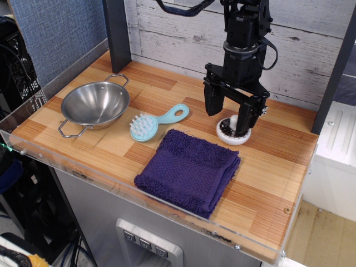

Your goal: Place the white object inside the pot

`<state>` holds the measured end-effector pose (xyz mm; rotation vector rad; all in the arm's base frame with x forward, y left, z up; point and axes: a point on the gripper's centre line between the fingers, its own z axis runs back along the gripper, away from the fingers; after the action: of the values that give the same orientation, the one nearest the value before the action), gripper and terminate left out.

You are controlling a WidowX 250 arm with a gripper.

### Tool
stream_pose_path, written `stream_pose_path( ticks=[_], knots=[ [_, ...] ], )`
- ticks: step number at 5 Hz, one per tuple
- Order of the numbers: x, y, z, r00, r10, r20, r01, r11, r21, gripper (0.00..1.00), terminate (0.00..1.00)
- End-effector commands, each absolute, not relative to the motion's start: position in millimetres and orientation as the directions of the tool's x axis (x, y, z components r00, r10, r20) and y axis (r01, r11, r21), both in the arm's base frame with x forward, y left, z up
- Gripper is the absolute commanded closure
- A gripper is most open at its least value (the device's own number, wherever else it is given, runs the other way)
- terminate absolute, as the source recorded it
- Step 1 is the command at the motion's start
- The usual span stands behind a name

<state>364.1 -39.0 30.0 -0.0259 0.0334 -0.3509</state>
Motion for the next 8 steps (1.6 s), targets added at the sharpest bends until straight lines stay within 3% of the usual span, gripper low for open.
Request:
stream_pose_path(
  ticks=[1,2,3,5,6,8],
  knots=[
    [360.3,-44.5,38.0,0.942,-0.334,0.013,0.335,0.942,-0.026,0.00,0.00],
    [359.4,-44.1,33.7,0.945,-0.326,0.012,0.326,0.945,-0.033,0.00,0.00],
    [360.7,-42.3,28.2,0.948,-0.320,0.006,0.320,0.947,-0.026,1.00,0.00],
    [358.8,-36.7,33.6,0.953,-0.303,0.018,0.303,0.952,-0.031,1.00,0.00],
    [354.2,-25.4,64.9,0.948,-0.315,0.052,0.317,0.947,-0.055,1.00,0.00],
    [315.6,12.0,138.3,0.936,-0.270,0.225,0.300,0.947,-0.113,1.00,0.00]
  ],
)
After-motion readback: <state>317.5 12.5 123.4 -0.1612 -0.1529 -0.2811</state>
